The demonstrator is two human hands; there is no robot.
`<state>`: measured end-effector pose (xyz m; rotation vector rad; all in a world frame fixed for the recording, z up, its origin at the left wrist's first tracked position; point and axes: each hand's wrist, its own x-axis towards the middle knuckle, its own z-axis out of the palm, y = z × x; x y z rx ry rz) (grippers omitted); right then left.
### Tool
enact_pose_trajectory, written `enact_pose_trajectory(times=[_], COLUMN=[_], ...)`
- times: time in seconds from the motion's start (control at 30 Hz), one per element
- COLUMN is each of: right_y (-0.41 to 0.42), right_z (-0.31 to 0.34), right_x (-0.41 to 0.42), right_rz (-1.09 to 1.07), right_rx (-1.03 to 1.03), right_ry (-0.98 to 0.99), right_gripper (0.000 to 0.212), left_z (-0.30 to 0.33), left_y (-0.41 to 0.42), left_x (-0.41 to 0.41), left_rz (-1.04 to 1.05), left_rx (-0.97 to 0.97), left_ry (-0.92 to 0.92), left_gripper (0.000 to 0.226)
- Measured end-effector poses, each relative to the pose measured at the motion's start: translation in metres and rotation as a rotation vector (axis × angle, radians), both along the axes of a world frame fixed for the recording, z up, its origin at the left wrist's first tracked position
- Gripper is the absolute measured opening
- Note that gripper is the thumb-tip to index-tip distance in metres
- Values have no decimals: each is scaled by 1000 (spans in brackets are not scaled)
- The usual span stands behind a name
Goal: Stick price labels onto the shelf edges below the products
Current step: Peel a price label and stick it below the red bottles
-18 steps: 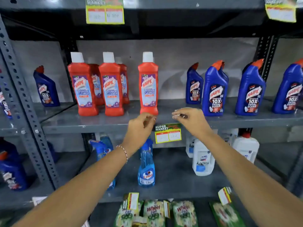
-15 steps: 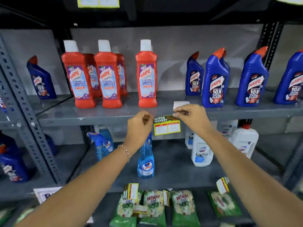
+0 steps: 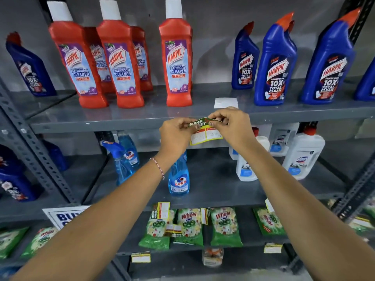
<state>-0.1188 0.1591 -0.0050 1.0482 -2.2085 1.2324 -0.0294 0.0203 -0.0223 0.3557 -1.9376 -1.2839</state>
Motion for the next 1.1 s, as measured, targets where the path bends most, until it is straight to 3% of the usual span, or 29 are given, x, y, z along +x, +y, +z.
enact_pose_trajectory(times=[0.13,0.23,0.37,0.63,0.87,1.1], right_y=[3,9,2,-81,-152,-178], right_z=[1,-3,-10,-9,-11,-15], right_x=[-1,3,16,51,83,97], right_rz=[20,91,173,249,254,92], right_rx=[24,39,-66,-131,-111,-116], right_ry=[-40,-78,-191,-187,-45,94], right_gripper=[15,13,12,12,12,9], left_z=[-3,-16,-21,-11,-13,-13], left_y=[0,-7,-25,-88,-146,-171], left_x=[2,8,26,73,107,111], left_rz=[-23,-91,-129,-2,110,163], left_rx=[19,99,176,219,249,249], left_ry=[16,13,57,157,183,178], left_gripper=[12,23,21,12,8,10])
